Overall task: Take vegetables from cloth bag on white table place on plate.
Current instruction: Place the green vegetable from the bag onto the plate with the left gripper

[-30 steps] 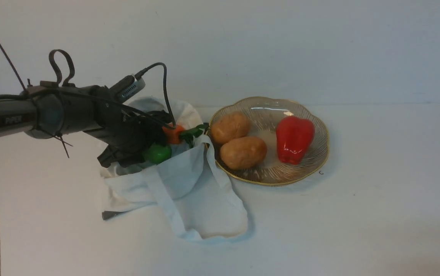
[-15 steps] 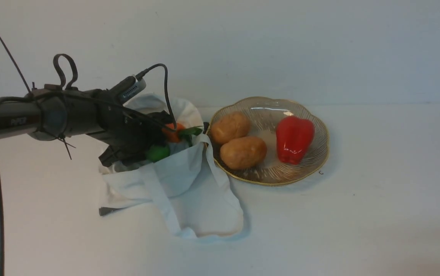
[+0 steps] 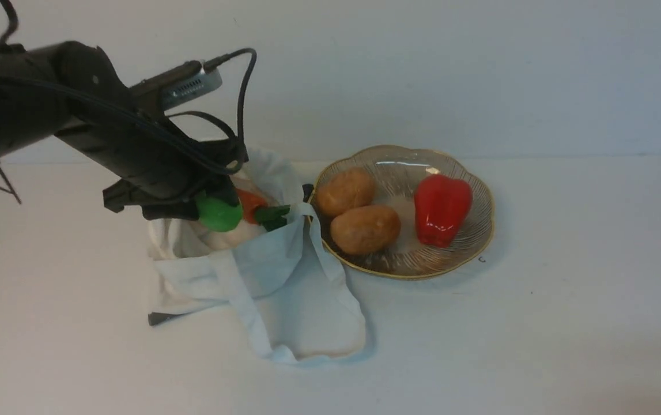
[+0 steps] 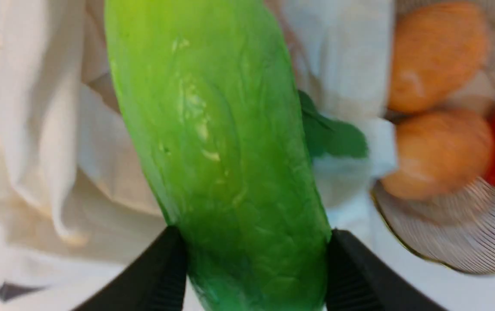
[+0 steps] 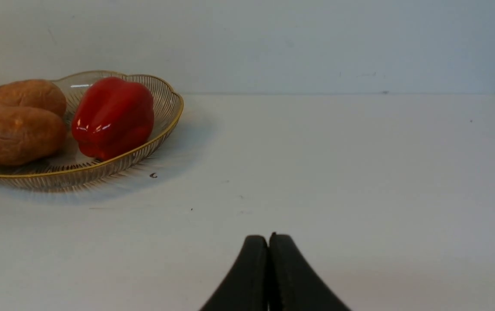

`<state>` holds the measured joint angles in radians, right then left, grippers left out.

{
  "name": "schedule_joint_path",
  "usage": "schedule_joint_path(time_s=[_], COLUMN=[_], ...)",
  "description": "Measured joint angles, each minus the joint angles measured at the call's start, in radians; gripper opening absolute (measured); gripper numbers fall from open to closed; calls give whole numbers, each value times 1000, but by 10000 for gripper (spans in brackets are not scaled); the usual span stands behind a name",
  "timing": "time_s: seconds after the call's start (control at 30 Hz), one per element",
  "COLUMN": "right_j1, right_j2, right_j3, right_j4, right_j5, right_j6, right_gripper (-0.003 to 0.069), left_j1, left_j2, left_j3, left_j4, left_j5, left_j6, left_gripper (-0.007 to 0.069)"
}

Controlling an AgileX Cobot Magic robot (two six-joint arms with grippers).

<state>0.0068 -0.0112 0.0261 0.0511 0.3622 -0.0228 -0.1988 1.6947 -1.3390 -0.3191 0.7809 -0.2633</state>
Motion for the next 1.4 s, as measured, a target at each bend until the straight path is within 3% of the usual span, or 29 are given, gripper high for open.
schedule_joint_path(time_s=[0.23, 0.33, 0.57, 0.7, 0.93, 1.17, 1.4], right_j1=[0, 0, 0, 0, 0, 0, 0], right_j2=[0, 0, 0, 0, 0, 0, 0], right_j3=[0, 0, 0, 0, 0, 0, 0], right_j4=[0, 0, 0, 0, 0, 0, 0], right_j5=[0, 0, 0, 0, 0, 0, 0], right_j6=[2, 2, 2, 2, 2, 2, 2], right_gripper=[-15, -15, -15, -15, -15, -15, -15], left_j1=[-45, -137, -330, -399, -411, -411, -411], left_j2=[-115, -101, 85, 251, 434, 516, 550], left_j3=[-57, -74, -113, -275, -551, -609, -610], left_j4=[-126, -183, -185, -125, 63, 160, 160], left_j5=[80, 82, 81, 105, 109, 24, -51], left_j6=[145, 216, 228, 204, 103, -4, -13], left_gripper=[373, 373, 373, 373, 373, 373, 491])
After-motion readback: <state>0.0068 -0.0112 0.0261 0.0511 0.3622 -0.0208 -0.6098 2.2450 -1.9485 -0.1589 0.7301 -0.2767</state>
